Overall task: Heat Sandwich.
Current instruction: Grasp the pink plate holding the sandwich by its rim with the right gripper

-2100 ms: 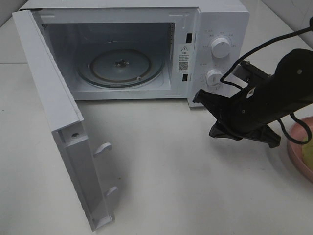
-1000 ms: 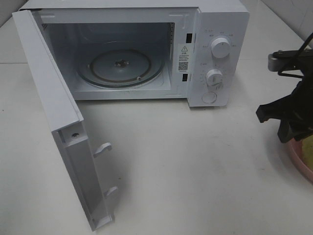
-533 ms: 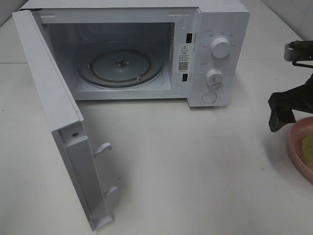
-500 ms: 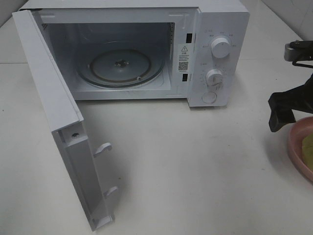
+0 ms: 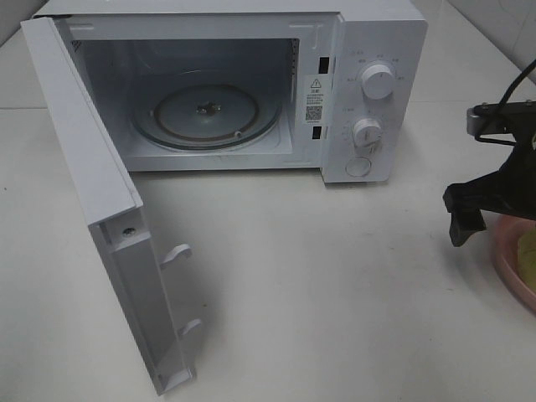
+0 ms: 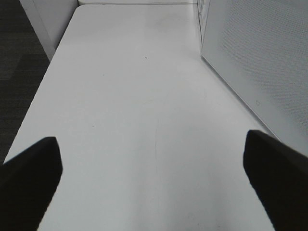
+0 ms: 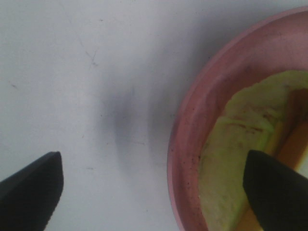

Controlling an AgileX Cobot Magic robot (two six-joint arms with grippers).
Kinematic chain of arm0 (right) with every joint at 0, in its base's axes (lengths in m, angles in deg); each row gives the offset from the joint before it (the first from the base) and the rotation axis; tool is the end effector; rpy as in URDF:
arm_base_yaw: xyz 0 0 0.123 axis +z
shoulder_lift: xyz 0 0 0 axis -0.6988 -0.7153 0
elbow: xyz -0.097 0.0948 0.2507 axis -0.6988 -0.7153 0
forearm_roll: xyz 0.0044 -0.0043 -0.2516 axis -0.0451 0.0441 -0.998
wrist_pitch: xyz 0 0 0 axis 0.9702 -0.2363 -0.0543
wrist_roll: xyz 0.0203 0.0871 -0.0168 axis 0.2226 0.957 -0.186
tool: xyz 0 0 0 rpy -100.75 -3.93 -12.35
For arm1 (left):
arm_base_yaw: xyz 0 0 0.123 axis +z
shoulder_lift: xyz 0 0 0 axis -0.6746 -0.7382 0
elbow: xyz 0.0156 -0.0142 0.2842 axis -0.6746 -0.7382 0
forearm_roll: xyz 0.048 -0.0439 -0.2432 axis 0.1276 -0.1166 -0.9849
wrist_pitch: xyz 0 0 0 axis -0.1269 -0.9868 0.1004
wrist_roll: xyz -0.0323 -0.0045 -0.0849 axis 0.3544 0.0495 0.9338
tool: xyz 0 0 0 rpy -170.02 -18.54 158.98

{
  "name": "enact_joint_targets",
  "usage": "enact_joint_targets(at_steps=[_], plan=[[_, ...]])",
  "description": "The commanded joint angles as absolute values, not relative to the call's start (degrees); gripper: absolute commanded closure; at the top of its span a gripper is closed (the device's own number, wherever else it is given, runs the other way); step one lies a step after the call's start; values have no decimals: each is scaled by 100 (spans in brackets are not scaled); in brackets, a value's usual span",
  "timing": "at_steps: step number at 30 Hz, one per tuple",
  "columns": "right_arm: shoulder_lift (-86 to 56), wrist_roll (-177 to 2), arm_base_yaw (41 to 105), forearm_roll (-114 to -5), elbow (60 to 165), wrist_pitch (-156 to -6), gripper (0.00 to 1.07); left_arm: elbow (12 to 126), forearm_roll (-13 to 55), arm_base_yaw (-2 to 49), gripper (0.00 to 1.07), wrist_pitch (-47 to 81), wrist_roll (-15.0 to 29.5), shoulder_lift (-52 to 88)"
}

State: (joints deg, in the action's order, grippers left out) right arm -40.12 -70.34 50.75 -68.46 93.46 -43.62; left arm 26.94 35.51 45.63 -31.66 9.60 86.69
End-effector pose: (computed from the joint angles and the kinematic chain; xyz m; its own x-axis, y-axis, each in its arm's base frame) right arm 0.2877 0.0244 0.1698 -0.9580 -0.0213 -0.2861 -0.0044 0.9982 -0.0595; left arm -0.0043 -0.0002 0.2770 -0.4453 0.0001 -0.8954 -0.0448 0.9987 0.0225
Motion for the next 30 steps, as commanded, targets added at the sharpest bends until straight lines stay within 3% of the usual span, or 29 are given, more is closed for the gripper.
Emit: enact_joint_targets(at_steps=[1, 23, 28, 30], plan=[[-4247, -6942, 4909, -6920, 9369, -4574, 12, 2683, 3511, 4575, 9, -3103, 960, 8835], [-4951, -7040, 4789, -6777, 9369, -4883, 19, 2683, 3511, 4575, 9, -3103, 960, 8835], [-4951, -7074, 4789, -6777, 9369, -4872, 30, 2683, 3511, 4575, 9, -3103, 960, 8835], [-4951, -7034, 4789, -6783, 9369, -4849, 50, 2683, 3511, 4575, 9, -3103, 960, 8835]])
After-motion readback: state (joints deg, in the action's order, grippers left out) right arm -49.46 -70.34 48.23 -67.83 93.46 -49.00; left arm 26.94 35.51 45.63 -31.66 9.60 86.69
